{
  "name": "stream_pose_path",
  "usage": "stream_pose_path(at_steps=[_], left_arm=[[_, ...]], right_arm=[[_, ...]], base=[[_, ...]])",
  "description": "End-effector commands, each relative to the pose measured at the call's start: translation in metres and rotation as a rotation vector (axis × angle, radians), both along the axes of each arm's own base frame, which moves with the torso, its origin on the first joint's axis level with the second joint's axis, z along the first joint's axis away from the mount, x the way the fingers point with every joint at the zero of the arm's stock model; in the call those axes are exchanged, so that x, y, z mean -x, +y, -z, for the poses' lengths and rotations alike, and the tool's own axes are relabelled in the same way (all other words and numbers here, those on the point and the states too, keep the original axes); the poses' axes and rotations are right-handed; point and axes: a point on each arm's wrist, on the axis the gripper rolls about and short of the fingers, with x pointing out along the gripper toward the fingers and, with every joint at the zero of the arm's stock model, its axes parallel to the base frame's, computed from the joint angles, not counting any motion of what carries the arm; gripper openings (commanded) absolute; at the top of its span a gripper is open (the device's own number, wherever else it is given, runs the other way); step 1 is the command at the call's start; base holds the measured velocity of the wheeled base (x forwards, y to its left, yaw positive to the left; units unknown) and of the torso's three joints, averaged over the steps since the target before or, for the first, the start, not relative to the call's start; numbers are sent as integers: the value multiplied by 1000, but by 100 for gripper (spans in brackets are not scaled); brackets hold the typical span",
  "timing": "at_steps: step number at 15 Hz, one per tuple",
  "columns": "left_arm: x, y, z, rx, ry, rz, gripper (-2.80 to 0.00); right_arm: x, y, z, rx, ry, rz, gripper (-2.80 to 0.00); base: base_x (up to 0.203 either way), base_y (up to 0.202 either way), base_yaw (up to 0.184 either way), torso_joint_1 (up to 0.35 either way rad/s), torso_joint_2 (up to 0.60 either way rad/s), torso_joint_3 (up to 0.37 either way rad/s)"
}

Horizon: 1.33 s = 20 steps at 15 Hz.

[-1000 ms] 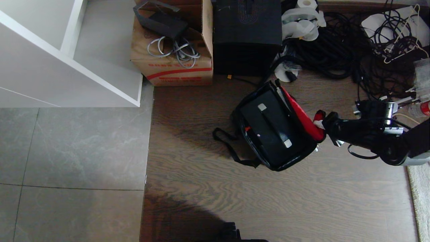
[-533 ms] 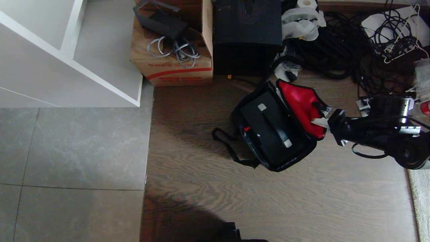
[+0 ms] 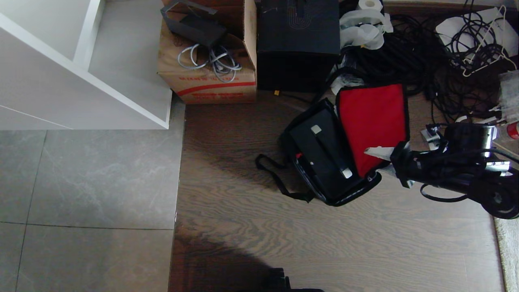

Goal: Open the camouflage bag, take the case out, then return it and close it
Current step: Close the top of the storage box

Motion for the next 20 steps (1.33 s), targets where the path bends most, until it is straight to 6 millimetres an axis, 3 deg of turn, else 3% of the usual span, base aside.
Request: stream_pose_path(at_steps=[1, 4, 8, 13, 16, 20], left_arm=[[0, 0, 0, 0, 1, 0, -280], [0, 0, 0, 0, -1, 0, -280], [0, 0, 0, 0, -1, 0, -280], [0, 0, 0, 0, -1, 0, -280], [0, 0, 0, 0, -1, 0, -280], [0, 0, 0, 0, -1, 0, -280]], right_arm=[[5, 7, 4, -5, 20, -20, 0], [25, 27, 13, -34, 90, -76, 0], [60, 48, 9, -54, 113, -163, 0], [77, 45, -14, -70, 31, -181, 0], [77, 45, -4, -63, 70, -186, 0], [47, 45, 32, -2, 161, -162, 0]], base=[[0, 0, 0, 0, 0, 0], [0, 0, 0, 0, 0, 0], [0, 0, 0, 0, 0, 0], [0, 0, 0, 0, 0, 0], [0, 0, 0, 0, 0, 0], [0, 0, 0, 0, 0, 0]])
